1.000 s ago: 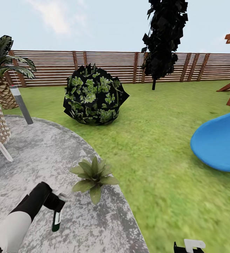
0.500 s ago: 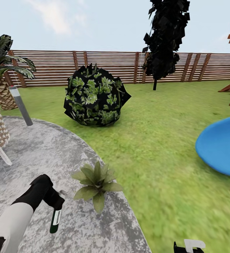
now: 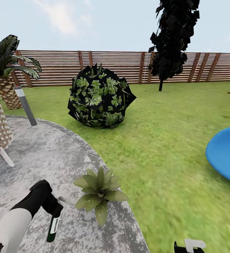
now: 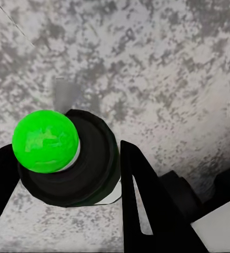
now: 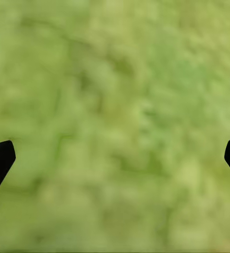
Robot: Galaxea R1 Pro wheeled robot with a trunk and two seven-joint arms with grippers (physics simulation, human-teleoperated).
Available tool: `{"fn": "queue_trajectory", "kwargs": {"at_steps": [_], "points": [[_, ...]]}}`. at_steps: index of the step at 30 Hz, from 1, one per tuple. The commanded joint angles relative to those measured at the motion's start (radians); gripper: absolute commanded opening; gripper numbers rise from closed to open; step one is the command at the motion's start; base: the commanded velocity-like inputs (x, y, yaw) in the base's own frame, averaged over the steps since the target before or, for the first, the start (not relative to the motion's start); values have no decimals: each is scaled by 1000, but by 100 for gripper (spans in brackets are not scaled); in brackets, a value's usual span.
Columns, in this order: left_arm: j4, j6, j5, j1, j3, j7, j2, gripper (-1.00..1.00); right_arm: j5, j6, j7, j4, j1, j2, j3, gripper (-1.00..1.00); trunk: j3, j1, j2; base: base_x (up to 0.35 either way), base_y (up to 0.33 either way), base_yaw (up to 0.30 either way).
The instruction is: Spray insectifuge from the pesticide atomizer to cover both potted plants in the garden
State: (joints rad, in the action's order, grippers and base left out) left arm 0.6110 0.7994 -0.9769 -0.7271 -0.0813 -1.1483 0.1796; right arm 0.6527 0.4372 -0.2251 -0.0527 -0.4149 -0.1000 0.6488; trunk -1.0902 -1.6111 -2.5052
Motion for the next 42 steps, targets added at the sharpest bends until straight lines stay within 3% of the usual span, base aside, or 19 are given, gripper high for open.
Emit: {"fn": "queue_trajectory", "kwargs": {"at_steps": [1,9,13,15,25,35,42], "points": [[1,5,-14,14,-5,-9,-1,-100,11,3,-5,2,-1,-1,6,100,-1,0,0,1,0,2],[13,6,-27,39,-8,-6,-1,-100,10,3,-5,2,-1,-1,6,100,-1,0,0,0,0,0],[6,5,-27,41,-7,-6,38,-100,10,3,-6,2,-1,0,6,100,-1,0,0,0,0,0],[3,5,-27,41,-6,-5,42,-100,10,3,-6,2,-1,0,6,100,-1,0,0,0,0,80],[9,7,-25,42,-15,-4,33,-100,10,3,-7,2,-1,0,6,100,-1,0,0,-63,-109,98],[8,9,-9,41,-18,-11,31,-100,10,3,-7,2,-1,0,6,100,-1,0,0,190,-211,5],[18,16,-14,27,-11,-19,20,-100,10,3,-7,2,-1,3,5,100,-1,0,0,-193,-156,246]]}}
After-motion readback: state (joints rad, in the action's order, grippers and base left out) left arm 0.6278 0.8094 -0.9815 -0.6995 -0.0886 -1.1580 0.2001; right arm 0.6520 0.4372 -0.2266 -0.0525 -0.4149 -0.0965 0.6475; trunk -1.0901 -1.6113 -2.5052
